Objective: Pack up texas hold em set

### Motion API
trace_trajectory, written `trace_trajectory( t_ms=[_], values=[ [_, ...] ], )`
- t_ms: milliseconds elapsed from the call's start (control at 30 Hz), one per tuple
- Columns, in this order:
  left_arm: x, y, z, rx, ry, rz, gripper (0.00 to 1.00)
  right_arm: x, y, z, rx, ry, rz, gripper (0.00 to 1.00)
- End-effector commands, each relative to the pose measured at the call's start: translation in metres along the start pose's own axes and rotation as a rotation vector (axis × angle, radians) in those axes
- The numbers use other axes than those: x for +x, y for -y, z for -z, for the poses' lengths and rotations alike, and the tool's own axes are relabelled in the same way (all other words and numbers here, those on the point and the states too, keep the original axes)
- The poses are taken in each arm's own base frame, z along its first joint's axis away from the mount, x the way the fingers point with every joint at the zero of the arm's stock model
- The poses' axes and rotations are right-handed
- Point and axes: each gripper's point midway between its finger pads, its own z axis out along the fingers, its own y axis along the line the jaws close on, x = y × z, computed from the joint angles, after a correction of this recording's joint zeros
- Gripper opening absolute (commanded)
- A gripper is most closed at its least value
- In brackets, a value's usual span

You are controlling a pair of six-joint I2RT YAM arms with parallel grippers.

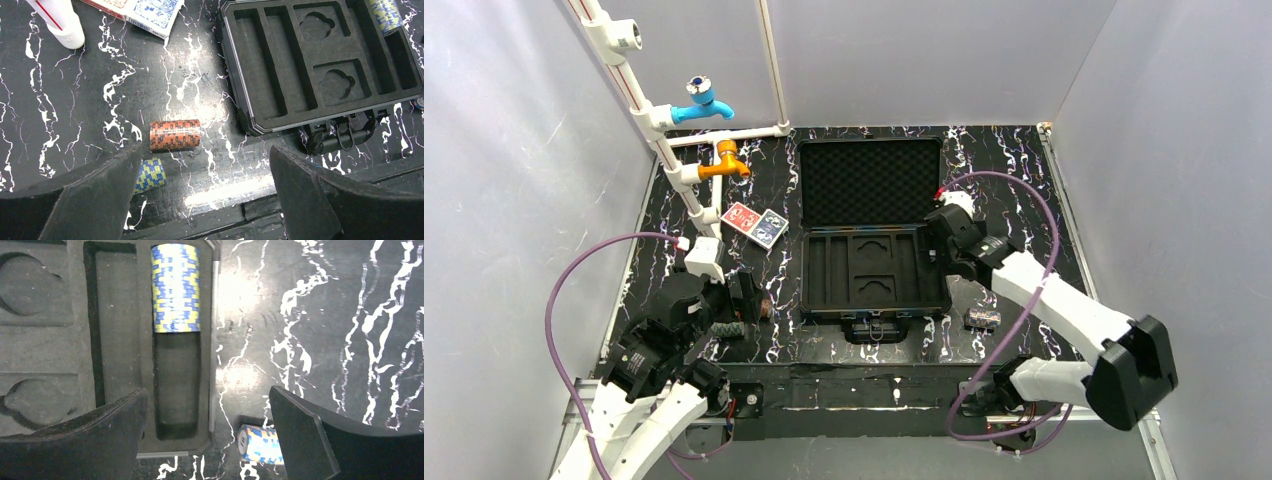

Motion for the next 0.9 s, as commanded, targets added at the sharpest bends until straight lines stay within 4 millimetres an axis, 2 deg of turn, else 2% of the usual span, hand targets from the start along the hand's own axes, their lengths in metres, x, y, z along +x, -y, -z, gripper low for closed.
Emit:
trace_trajectory(
  t_ms=[0,200,500,867],
  values=[
    [-0.004,0.004,0.004,0.019,-0.006,-0.012,1.0,0.006,0.03,0.022,0.106,0.022,-0.089,0.98],
    [-0.004,0.004,0.004,0.021,-0.006,-0.013,0.99,0.012,0.055,0.033,0.233,0.052,-0.211,0.98],
    [-0.004,0.005,0.004,0.024,-0.004,-0.012,0.99,0.034,0.083,0.044,0.4,0.05,-0.424,0.98],
    [-0.004,0.004,0.005,0.026,0.004,-0.01,0.99,0.062,0.098,0.047,0.458,0.015,-0.671,0.98]
  ],
)
